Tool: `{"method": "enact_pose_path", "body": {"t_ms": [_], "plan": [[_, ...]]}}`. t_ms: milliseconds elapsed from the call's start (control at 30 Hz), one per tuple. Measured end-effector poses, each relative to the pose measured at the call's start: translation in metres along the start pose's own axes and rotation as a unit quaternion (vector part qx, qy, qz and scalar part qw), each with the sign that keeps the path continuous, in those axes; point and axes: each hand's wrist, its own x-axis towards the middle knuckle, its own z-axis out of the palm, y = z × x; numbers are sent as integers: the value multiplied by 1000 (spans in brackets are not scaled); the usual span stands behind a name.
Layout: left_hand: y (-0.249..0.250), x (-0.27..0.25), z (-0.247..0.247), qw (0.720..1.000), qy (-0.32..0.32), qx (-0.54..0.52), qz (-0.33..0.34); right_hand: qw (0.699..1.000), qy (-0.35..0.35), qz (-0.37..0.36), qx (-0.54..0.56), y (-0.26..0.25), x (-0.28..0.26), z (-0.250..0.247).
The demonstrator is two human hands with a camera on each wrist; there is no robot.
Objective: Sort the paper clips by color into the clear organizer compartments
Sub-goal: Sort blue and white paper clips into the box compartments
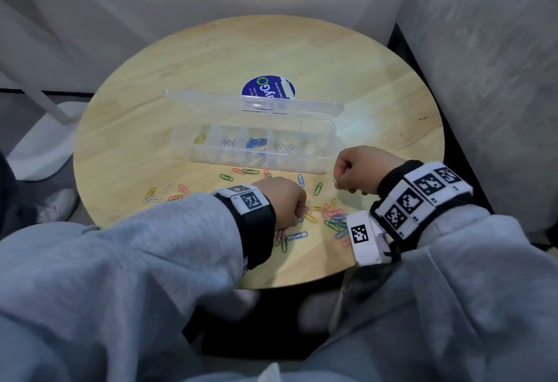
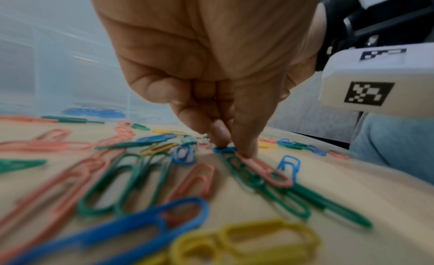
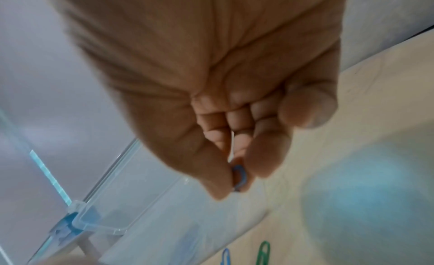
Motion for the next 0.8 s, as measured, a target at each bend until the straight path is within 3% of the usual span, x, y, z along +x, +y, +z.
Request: {"method": "enact_pose_path", "body": {"t_ms": [300,600,800], "plan": [[-2,-4,-1,999,-21,-29,-17,998,-31,26,53,0,3,11],[-24,-11,-22,964,26,-258,-58,997,-41,20,56,-3,3,12],[-36,-13,-26,955,26,-287,-67,997,-70,-12,18,-17,5,25]]}}
